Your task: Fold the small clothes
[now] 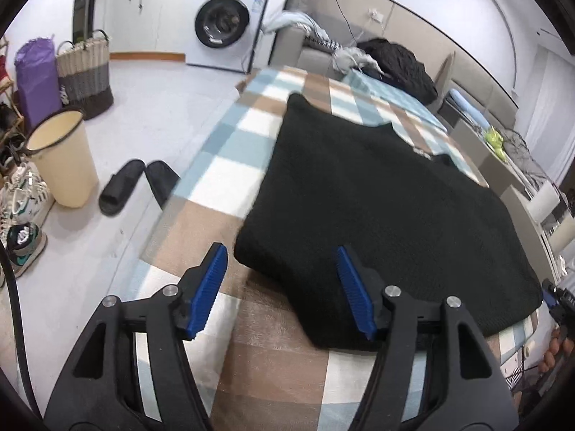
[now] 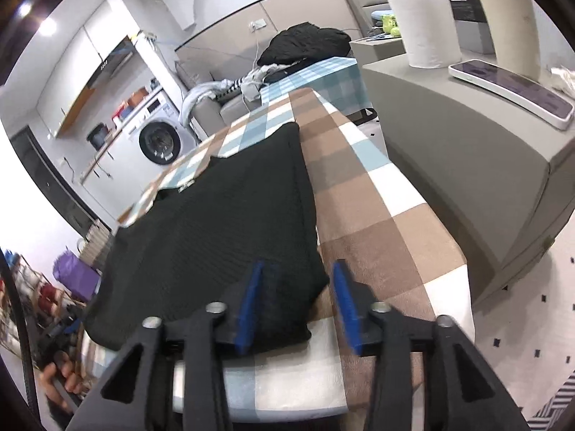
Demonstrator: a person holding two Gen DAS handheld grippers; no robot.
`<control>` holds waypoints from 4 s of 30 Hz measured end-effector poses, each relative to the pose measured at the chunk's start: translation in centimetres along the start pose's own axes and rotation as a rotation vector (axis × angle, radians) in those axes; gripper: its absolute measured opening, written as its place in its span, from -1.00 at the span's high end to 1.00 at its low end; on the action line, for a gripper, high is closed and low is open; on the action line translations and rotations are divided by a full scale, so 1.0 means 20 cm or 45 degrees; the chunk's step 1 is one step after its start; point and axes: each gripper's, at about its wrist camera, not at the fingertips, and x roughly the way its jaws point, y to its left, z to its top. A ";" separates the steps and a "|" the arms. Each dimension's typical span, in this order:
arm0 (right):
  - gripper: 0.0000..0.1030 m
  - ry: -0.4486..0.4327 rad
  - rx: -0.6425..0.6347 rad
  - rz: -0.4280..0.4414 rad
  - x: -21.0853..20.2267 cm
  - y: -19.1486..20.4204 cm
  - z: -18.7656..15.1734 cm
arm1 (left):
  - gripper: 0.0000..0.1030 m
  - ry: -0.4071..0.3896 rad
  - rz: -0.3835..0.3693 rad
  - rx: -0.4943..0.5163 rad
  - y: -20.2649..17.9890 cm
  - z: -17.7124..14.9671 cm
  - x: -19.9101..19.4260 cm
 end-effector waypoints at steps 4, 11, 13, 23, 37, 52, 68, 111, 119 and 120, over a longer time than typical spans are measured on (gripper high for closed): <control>0.15 0.039 0.004 0.040 0.03 -0.02 0.01 | -0.19 0.047 -0.036 -0.024 -0.01 -0.01 0.08; 0.15 0.036 -0.043 0.105 0.06 0.06 0.00 | 0.33 -0.031 -0.140 -0.004 -0.05 0.01 0.03; 0.15 0.029 -0.055 0.102 0.06 0.08 0.00 | 0.53 -0.066 -0.162 0.007 -0.06 0.02 -0.01; 0.23 0.036 -0.167 -0.025 0.09 0.14 -0.02 | 0.76 -0.025 -0.056 0.049 -0.03 0.01 -0.01; 0.58 0.042 -0.240 -0.110 0.05 0.19 -0.04 | 0.64 0.010 0.004 0.060 -0.04 0.00 -0.03; 0.04 0.117 -0.441 0.089 0.12 0.60 -0.15 | -0.21 -0.115 -0.071 0.281 -0.36 -0.04 -0.22; 0.01 0.235 -0.675 0.089 0.40 0.89 -0.31 | -0.23 0.067 -0.114 0.510 -0.73 -0.31 0.04; -0.17 0.244 -0.677 0.176 0.37 0.94 -0.40 | -0.38 0.084 -0.065 -0.048 -0.16 -0.19 -0.04; -0.21 0.240 -0.699 0.168 0.38 0.96 -0.42 | -0.40 0.051 -0.065 -0.098 -0.11 -0.06 0.10; -0.21 0.240 -0.701 0.167 0.37 0.96 -0.43 | -0.40 0.043 -0.057 -0.097 -0.12 -0.05 0.11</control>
